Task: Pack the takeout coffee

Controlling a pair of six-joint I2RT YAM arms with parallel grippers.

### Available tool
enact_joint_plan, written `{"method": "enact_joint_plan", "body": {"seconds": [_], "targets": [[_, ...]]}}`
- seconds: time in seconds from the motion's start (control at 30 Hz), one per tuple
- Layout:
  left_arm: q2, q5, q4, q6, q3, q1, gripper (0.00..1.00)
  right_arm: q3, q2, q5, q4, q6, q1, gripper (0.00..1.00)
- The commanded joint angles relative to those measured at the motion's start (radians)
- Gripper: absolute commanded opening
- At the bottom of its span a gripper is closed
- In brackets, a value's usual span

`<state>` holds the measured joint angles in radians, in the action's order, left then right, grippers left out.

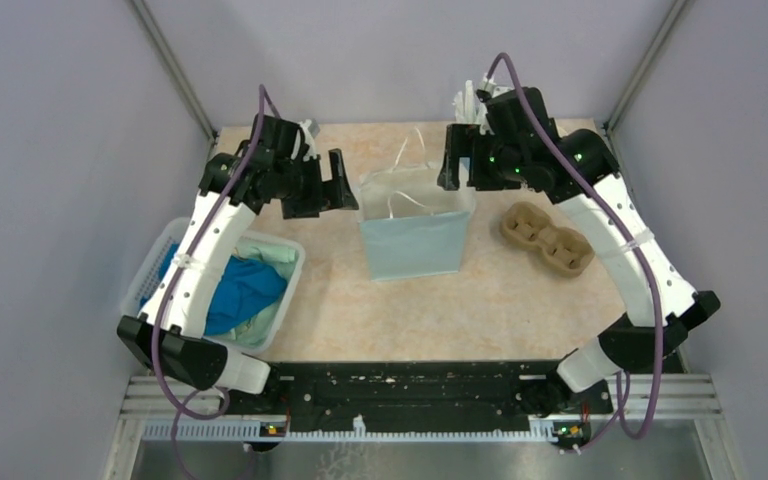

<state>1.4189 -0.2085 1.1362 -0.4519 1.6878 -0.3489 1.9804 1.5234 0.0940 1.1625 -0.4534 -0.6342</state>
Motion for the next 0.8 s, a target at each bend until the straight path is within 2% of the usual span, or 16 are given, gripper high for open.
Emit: {"method": "enact_joint_plan", "body": {"seconds": [0.0,0.23,0.43,0.5,0.6,0.7,0.77], "targets": [[-0.001,-0.116,-0.133,0.026,-0.022,-0.004,0.94,0.028,-0.03,0.072,0.037,0.009,-0.008,0.87],[0.054,-0.063,-0.154,0.045,0.016,-0.015,0.76,-0.042,-0.116,0.172,0.029,0.006,-0.006,0.89],[0.104,0.045,-0.109,0.041,0.041,-0.094,0.61,-0.089,-0.196,0.253,0.029,0.008,-0.006,0.89],[0.108,0.096,-0.103,0.048,0.042,-0.112,0.53,-0.128,-0.222,0.277,0.018,0.014,-0.007,0.89],[0.116,0.151,-0.095,0.069,0.058,-0.123,0.34,-0.204,-0.254,0.323,0.004,0.017,-0.005,0.9],[0.126,0.233,-0.036,0.093,0.099,-0.123,0.13,-0.263,-0.266,0.358,-0.02,0.033,-0.004,0.93],[0.117,0.28,0.013,0.102,0.109,-0.123,0.04,-0.287,-0.261,0.361,-0.041,0.048,0.005,0.96]]}}
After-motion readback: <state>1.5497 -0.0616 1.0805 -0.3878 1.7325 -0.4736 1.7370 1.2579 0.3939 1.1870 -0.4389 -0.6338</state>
